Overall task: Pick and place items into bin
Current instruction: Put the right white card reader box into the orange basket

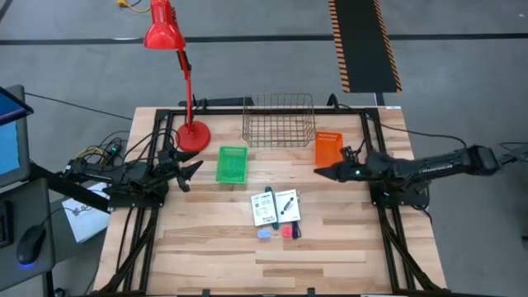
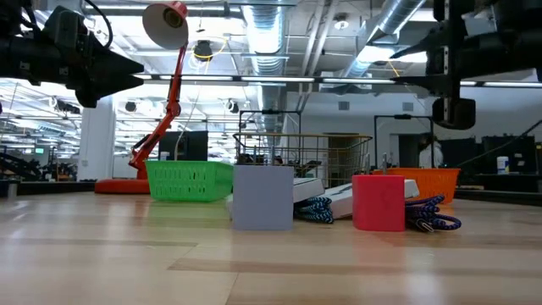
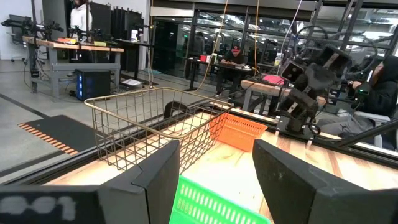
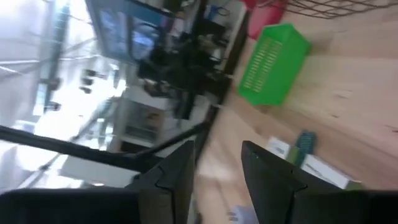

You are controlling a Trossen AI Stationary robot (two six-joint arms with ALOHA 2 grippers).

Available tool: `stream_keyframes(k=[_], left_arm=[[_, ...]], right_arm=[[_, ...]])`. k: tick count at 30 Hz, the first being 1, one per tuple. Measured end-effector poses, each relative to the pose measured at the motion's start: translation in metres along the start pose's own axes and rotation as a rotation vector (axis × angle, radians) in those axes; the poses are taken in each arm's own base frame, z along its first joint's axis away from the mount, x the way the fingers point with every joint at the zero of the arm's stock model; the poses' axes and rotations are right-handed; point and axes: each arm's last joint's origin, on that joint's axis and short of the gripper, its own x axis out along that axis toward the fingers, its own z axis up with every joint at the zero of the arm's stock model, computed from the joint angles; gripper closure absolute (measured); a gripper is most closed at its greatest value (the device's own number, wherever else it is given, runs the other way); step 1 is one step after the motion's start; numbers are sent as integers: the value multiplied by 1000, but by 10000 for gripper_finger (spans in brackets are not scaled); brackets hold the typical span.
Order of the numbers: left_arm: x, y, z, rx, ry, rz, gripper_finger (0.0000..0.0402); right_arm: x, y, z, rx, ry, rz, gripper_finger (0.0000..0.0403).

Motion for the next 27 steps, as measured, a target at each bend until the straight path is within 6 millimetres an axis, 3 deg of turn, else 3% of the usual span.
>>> stream_keyframes(k=[6,14,21,27], left_arm=[[0,0,0,0,0,0,209],[0,0,0,0,0,0,209],[0,0,0,0,0,0,209],[0,0,0,0,0,0,209]], right_arm=[[20,2,-16,-23,78,-107,276],[39,-24,-36,37,245,-261,276],[51,-31,-50,97,300,-261,275],[56,-41,-63,145,329,-319,250]])
